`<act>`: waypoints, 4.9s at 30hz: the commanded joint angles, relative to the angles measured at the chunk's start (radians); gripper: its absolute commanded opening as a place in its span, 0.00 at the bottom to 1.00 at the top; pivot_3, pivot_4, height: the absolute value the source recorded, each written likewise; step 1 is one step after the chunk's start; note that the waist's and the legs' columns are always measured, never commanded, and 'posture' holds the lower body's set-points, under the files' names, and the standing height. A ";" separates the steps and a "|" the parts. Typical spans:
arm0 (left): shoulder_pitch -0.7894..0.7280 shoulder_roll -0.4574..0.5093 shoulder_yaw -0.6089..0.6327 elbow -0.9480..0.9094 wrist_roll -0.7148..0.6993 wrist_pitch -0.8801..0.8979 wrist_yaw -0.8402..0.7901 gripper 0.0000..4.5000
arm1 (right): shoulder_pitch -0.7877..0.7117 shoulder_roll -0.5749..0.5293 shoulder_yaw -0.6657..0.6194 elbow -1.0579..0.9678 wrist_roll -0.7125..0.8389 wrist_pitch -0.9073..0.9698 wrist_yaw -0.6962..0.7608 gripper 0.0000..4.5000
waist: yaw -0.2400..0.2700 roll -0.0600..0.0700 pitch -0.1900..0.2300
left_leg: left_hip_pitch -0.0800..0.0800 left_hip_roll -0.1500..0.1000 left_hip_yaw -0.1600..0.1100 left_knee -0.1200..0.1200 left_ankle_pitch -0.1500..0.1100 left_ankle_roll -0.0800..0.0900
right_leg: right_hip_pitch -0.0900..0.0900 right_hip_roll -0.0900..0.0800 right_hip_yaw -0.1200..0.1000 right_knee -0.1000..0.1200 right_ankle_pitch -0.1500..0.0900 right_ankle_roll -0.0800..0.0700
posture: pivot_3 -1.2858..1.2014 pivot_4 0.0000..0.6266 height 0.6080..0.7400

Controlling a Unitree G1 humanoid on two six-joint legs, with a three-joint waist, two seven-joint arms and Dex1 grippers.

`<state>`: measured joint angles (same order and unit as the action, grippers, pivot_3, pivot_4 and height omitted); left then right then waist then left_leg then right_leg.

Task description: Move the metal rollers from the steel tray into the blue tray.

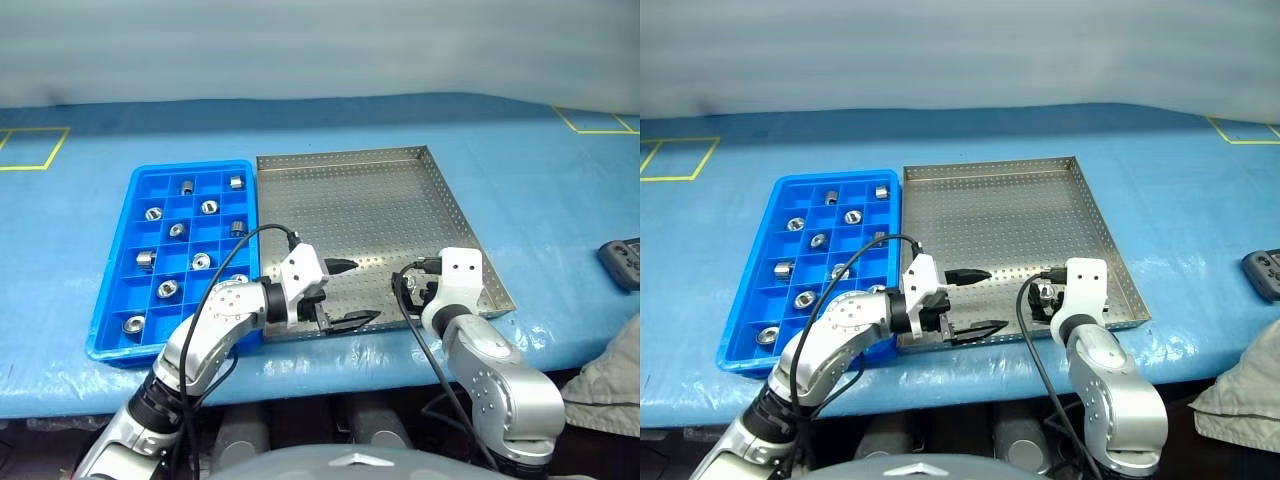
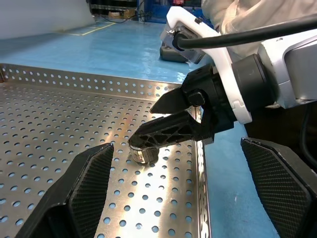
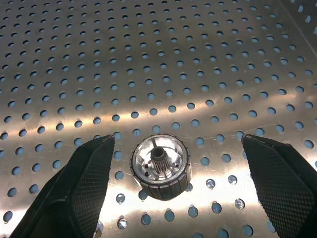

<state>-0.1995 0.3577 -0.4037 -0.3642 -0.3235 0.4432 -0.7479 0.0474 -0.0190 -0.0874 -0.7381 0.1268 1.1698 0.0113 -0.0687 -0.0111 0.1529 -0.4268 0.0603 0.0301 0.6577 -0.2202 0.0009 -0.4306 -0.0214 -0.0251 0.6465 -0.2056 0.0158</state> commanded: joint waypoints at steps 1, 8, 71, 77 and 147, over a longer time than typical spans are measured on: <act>0.019 -0.009 -0.011 -0.015 0.018 -0.036 0.004 1.00 | -0.021 -0.005 0.015 0.021 0.011 -0.041 0.014 0.96 | 0.001 0.000 0.000 | 0.000 0.000 0.000 0.000 0.000 0.000 | 0.000 0.000 0.000 0.000 0.000 0.000 | 0.49 0.24 1.00; 0.056 -0.009 -0.013 -0.046 0.015 -0.029 0.014 1.00 | -0.016 -0.010 0.011 0.094 0.005 -0.060 0.012 0.96 | 0.013 0.000 0.000 | 0.000 0.000 0.000 0.000 0.000 0.000 | 0.000 0.000 0.000 0.000 0.000 0.000 | 0.50 0.24 1.00; 0.821 -0.013 0.394 -0.386 0.099 -0.351 0.347 1.00 | -0.490 -0.089 0.487 0.377 0.121 -0.174 0.334 0.38 | 0.550 0.000 0.001 | -0.013 0.001 0.001 -0.007 -0.002 -0.004 | -0.016 -0.003 -0.014 -0.004 -0.005 -0.004 | 0.78 0.24 1.00; 0.799 -0.017 0.378 -0.358 0.090 -0.362 0.327 1.00 | -0.446 -0.160 0.432 0.253 0.164 -0.095 0.351 0.38 | 0.618 0.000 0.001 | -0.012 0.001 0.000 -0.006 -0.006 -0.009 | -0.017 -0.003 -0.015 -0.004 -0.005 -0.005 | 0.76 0.24 1.00; 0.552 0.037 0.320 -0.320 0.031 -0.227 0.246 1.00 | -0.302 -0.233 0.394 0.092 0.257 -0.065 0.335 0.99 | 0.519 0.000 -0.003 | -0.016 0.002 -0.003 0.004 -0.004 -0.005 | -0.012 -0.003 -0.018 0.000 -0.004 -0.003 | 0.70 0.24 1.00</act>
<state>0.3592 0.3923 -0.0947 -0.6447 -0.2844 0.2296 -0.5022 -0.2438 -0.2519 0.3177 -0.6025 0.3693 1.1175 0.3425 0.4508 -0.0112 0.1504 -0.4426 0.0626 0.0271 0.6613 -0.2238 -0.0042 -0.4429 -0.0239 -0.0433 0.6470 -0.2099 0.0125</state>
